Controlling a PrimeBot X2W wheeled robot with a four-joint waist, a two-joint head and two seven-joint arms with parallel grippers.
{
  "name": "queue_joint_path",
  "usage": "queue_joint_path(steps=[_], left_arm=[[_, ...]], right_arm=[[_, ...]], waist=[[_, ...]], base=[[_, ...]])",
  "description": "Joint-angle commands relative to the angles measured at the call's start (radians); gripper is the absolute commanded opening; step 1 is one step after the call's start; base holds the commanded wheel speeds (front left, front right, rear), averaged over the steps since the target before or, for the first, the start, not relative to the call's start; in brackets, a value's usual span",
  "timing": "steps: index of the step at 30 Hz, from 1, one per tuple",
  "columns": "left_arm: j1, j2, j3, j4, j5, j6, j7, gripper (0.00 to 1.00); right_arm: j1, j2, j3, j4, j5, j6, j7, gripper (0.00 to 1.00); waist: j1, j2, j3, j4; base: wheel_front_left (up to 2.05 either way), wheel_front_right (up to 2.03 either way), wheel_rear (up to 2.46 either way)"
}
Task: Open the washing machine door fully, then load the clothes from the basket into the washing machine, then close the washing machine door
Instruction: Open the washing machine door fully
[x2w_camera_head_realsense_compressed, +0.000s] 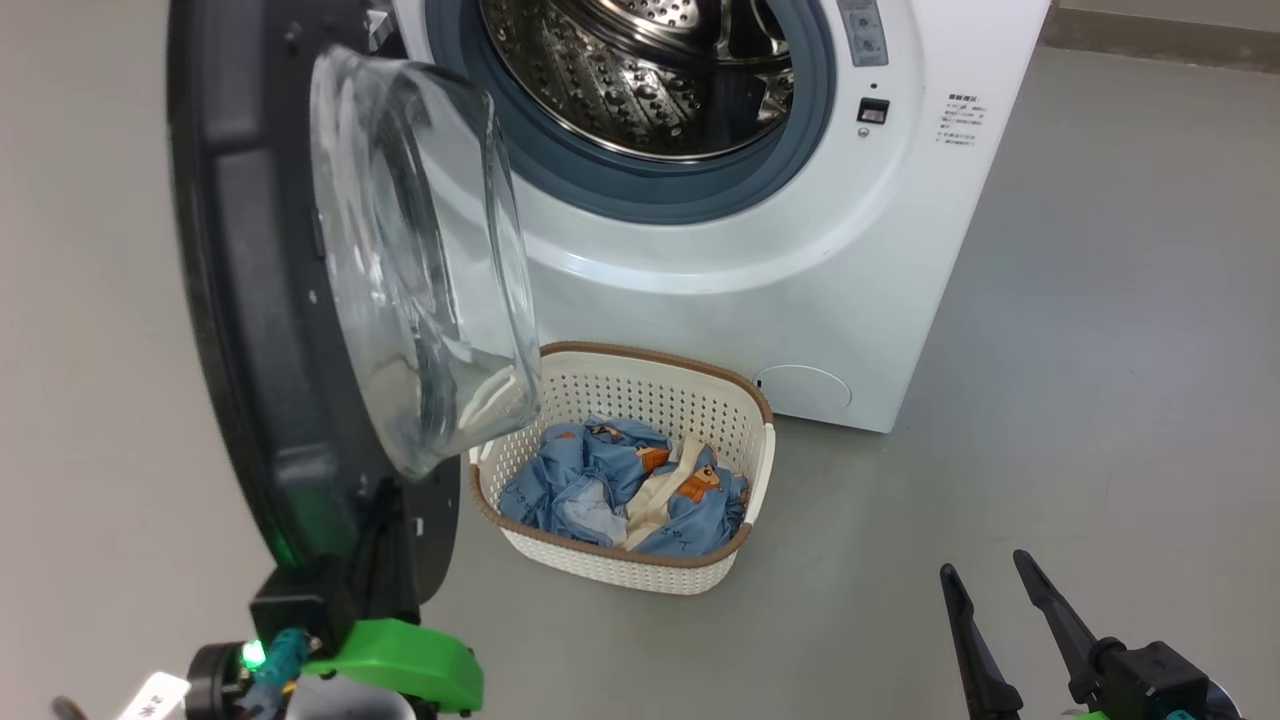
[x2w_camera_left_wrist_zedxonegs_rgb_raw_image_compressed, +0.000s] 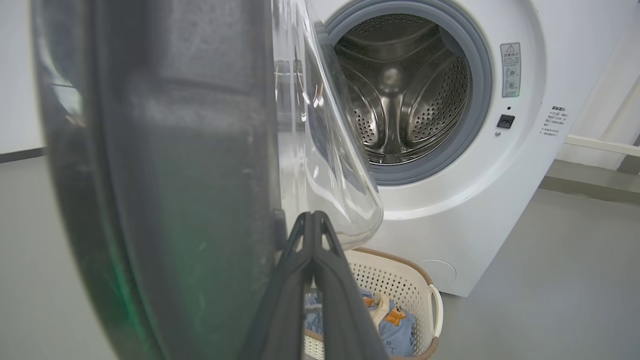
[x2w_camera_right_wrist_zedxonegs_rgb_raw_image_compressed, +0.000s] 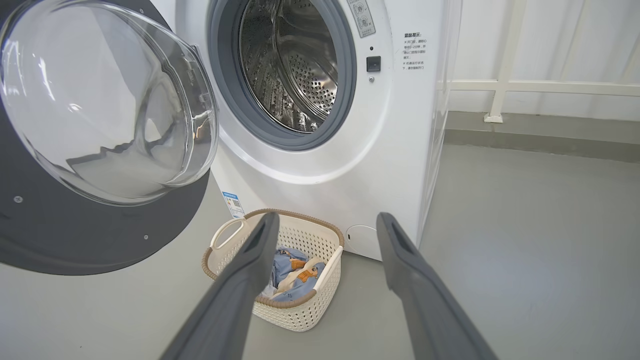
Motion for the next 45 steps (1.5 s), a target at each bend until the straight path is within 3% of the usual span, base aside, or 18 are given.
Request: queue_joint_path(steps=[1, 20, 32, 45], left_arm=[[-0.016, 0.037, 0.06, -0.025, -0.006, 0.02, -0.013, 0.0], [-0.007, 0.127, 0.229, 0.002, -0.054, 0.048, -0.057, 0.0], [-0.041, 0.165, 0.336, 0.059, -0.083, 0.024, -0.076, 0.0], [-0.119, 0.181, 0.467, 0.168, -0.085, -0.055, -0.084, 0.0]], right_arm=[[-0.027, -0.009, 0.027, -0.029, 0.001, 0.002, -0.003, 1.0], [-0.042, -0.009, 0.026, -0.034, -0.007, 0.002, 0.001, 1.0], [-0.057, -0.009, 0.018, -0.065, -0.029, 0.002, 0.019, 1.0], [-0.09, -0.019, 0.012, -0.109, -0.06, 0.002, 0.049, 1.0]], waist=[[0.0, 0.0, 0.004, 0.003], [0.0, 0.0, 0.025, -0.005], [0.0, 0.0, 0.073, -0.004], [0.0, 0.0, 0.155, -0.007]], base=[[0.0, 0.0, 0.0], [0.0, 0.0, 0.0], [0.0, 0.0, 0.0], [0.0, 0.0, 0.0]])
